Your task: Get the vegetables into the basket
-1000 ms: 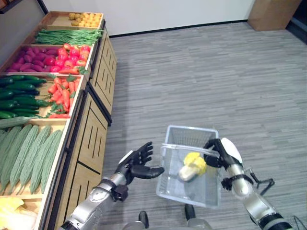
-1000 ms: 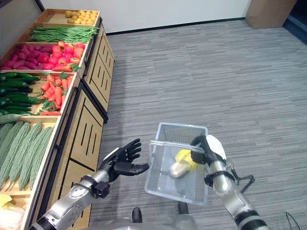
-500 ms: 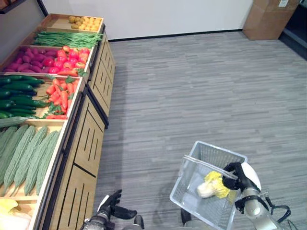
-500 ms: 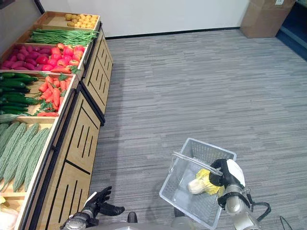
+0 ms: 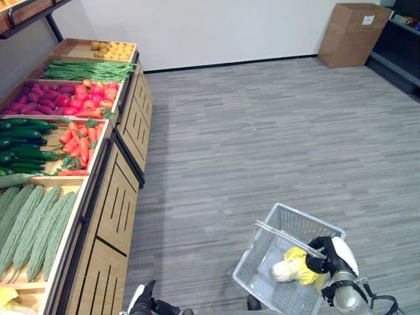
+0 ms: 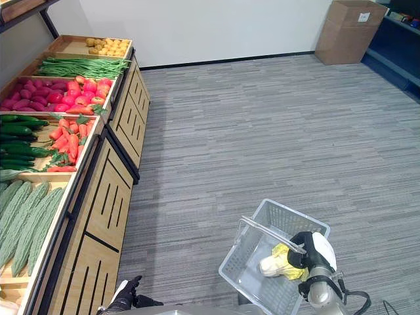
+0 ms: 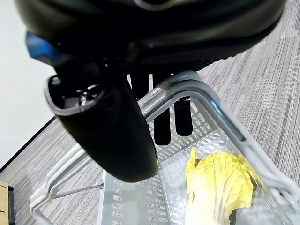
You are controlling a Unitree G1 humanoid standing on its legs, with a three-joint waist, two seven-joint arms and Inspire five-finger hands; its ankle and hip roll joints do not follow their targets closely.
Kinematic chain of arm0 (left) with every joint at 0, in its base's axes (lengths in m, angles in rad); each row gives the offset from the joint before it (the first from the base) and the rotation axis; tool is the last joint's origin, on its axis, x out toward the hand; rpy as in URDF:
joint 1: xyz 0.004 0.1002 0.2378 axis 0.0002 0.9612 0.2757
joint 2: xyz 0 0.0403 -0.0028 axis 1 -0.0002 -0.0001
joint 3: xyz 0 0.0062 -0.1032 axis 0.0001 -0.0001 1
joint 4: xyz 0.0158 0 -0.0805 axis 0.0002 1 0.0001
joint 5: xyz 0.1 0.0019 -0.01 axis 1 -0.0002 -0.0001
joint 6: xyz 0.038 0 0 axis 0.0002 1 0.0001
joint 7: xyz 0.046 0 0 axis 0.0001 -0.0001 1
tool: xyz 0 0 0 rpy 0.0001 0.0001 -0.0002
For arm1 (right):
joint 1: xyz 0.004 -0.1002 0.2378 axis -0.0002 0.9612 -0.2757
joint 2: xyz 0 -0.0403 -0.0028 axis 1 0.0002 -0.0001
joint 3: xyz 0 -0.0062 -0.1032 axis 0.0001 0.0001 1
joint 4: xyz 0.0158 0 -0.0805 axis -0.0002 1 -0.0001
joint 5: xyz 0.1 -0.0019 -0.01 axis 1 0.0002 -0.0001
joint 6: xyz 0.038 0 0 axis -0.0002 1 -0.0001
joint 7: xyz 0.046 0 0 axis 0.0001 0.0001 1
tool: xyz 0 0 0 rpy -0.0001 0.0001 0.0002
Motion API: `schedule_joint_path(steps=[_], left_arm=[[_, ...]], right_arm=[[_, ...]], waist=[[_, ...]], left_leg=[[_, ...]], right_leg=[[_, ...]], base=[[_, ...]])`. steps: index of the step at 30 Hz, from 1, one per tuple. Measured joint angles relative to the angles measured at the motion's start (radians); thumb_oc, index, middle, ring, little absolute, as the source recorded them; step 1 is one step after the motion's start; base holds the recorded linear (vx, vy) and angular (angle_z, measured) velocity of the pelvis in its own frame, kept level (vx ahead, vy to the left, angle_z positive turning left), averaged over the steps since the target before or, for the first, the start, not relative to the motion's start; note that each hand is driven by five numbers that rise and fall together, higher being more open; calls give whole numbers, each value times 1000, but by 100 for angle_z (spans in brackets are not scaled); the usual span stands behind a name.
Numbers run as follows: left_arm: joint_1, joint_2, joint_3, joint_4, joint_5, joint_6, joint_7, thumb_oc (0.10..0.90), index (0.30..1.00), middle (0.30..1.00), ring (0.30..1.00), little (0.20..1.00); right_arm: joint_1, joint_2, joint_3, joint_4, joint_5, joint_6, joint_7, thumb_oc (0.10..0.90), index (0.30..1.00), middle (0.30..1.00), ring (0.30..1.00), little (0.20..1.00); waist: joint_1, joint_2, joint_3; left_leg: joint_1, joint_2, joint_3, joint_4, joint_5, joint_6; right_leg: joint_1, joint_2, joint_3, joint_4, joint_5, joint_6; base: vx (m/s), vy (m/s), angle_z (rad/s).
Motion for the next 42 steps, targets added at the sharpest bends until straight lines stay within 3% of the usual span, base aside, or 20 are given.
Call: schedule_joint_path(steps=[3, 7, 12, 14, 16, 19, 21, 22, 26, 27, 29, 31, 32, 33, 34, 36, 38, 39, 40, 42], left_arm=[[-6, -7, -19, 0, 63, 8, 18, 900, 1000, 1000, 1000, 1000], [5, -3, -51, 9, 102, 69, 40, 900, 1000, 1000, 1000, 1000], [13, 1, -58, 32, 101, 86, 60, 900, 1000, 1000, 1000, 1000], [12, 6, -59, 49, 99, 87, 65, 900, 1000, 1000, 1000, 1000], [-6, 21, -59, 49, 99, 83, 75, 900, 1000, 1000, 1000, 1000], [-25, 24, -79, 49, 99, 80, 77, 900, 1000, 1000, 1000, 1000], [-26, 18, -92, 48, 98, 73, 77, 900, 1000, 1000, 1000, 1000], [-37, 18, -99, 52, 97, 72, 79, 900, 1000, 1000, 1000, 1000], [-57, 17, -99, 56, 96, 74, 98, 900, 1000, 1000, 1000, 1000], [-58, 11, -100, 64, 96, 73, 99, 900, 1000, 1000, 1000, 1000], [-53, 8, -101, 68, 96, 75, 99, 900, 1000, 1000, 1000, 1000], [-42, 6, -116, 96, 101, 74, 99, 900, 1000, 1000, 1000, 1000], [-20, 5, -115, 93, 101, 78, 99, 900, 1000, 1000, 1000, 1000], [-7, 11, -117, 88, 101, 83, 101, 900, 1000, 1000, 1000, 1000], [-6, 39, -120, 63, 101, 84, 110, 900, 1000, 1000, 1000, 1000], [-34, 72, -120, 46, 101, 83, 114, 900, 1000, 1000, 1000, 1000], [-64, 99, -120, 42, 100, 79, 119, 900, 1000, 1000, 1000, 1000], [-103, 120, -122, 42, 99, 74, 126, 900, 1000, 1000, 1000, 1000], [-116, 126, -119, 43, 98, 74, 128, 900, 1000, 1000, 1000, 1000], [-138, 133, -115, 42, 98, 73, 130, 900, 1000, 1000, 1000, 1000]], right_arm=[[-1, -8, 0, -2, 0, -10, -9, 400, 300, 300, 300, 300], [-7, -31, 0, -5, 0, -14, -31, 400, 300, 300, 300, 300], [-47, -39, 1, -13, -1, -18, -37, 400, 300, 300, 300, 300], [-50, -40, 1, -21, -1, -34, -42, 400, 300, 300, 300, 300], [-53, -42, -1, -26, -1, -37, -53, 400, 300, 300, 300, 300], [-43, -42, -18, -35, -3, -39, -58, 400, 300, 300, 300, 300], [-47, -55, -39, -44, -4, -40, -75, 400, 300, 300, 300, 300], [-48, -63, -63, -44, -4, -39, -88, 400, 300, 300, 300, 300], [-46, -57, -75, -43, -3, -37, -102, 400, 300, 300, 300, 300], [-52, -50, -66, -42, -4, -38, -107, 400, 300, 300, 300, 300], [-50, -49, -67, -42, -5, -38, -107, 400, 300, 300, 300, 300], [-37, -38, -75, -43, -6, -37, -106, 400, 300, 300, 300, 300], [-28, -32, -74, -47, -11, -39, -108, 400, 300, 300, 300, 300], [-3, -29, -68, -59, -11, -39, -114, 400, 300, 300, 300, 300], [15, -17, -56, -66, -11, -39, -113, 400, 300, 300, 300, 300], [15, 3, -42, -66, -10, -32, -112, 400, 300, 300, 300, 300], [-2, 27, -21, -59, -10, -28, -108, 400, 300, 300, 300, 300], [-36, 48, 19, -55, -10, -28, -103, 400, 300, 300, 300, 300], [-60, 56, 34, -49, -10, -27, -103, 400, 300, 300, 300, 300], [-102, 73, 47, -43, -13, -24, -93, 400, 300, 300, 300, 300]], waist=[[-1, 15, -2], [2, 43, 19], [12, 51, 96], [15, 47, 126], [21, 11, 159], [36, -22, 180], [31, -34, 188], [30, -34, 188], [36, -30, 189], [53, -28, 189], [60, -22, 186], [83, -21, 176], [80, -18, 154], [66, -37, 123], [57, -57, 103], [52, -79, 102], [54, -93, 99], [61, -101, 95], [64, -104, 95], [65, -107, 98]], left_leg=[[0, 6, 2, 0, -2, -2], [-18, 27, -3, 0, 1, -8], [-35, 74, -13, 8, 23, -40], [-54, 99, -38, 45, 29, -49], [-93, 93, -62, 114, 56, -71], [-159, 83, -118, 250, 95, -84], [-179, 51, -153, 252, 118, -88], [-200, 13, -161, 197, 72, -78], [-235, 18, -146, 53, 65, -82], [-248, 32, -148, -4, 66, -89], [-242, 28, -145, -1, 66, -84], [-151, 3, -58, 14, 12, -8], [-121, -9, -34, -4, 27, 4], [-138, -33, -11, 13, 58, 14], [-145, -75, 15, 29, 57, 52], [-142, -105, 29, 29, 47, 74], [-139, -115, 21, 29, 45, 77], [-130, -121, 15, 29, 42, 82], [-125, -120, 15, 31, 40, 83], [-145, -112, 16, 95, 10, 106]], right_leg=[[0, 6, 0, 0, 0, -1], [-18, 26, -12, 6, -2, -10], [-73, 77, -18, 95, -38, -50], [-102, 103, -46, 181, -89, -82], [-130, 101, -68, 252, -128, -102], [-114, 72, -91, 274, -149, -122], [-101, 53, -91, 267, -151, -132], [-99, 29, -91, 234, -142, -147], [-63, 33, -93, 156, -114, -156], [-26, 48, -90, 123, -115, -155], [32, 45, -57, 82, -129, -131], [68, 13, 11, 92, -161, -88], [61, -2, 16, 119, -182, -75], [41, -32, 18, 140, -209, -59], [25, -82, 2, 169, -200, -12], [10, -111, -14, 186, -186, 8], [-15, -123, -5, 212, -170, 17], [-19, -122, -3, 221, -123, 46], [-25, -120, -7, 236, -109, 52], [-68, -115, -9, 330, -98, 57]], base=[[17, -63, -2], [-7, -156, 1], [35, -177, -1], [68, -229, 26], [98, -150, 34], [65, -6, 31], [158, 46, 30], [249, 84, 44], [191, 76, 24], [451, 272, -33], [614, 496, -53], [244, 275, -79], [125, 162, -75], [154, 233, -55], [179, 295, -28], [91, 178, -15], [81, 198, -17], [105, 265, -34], [79, 206, -38], [50, 127, -10]])
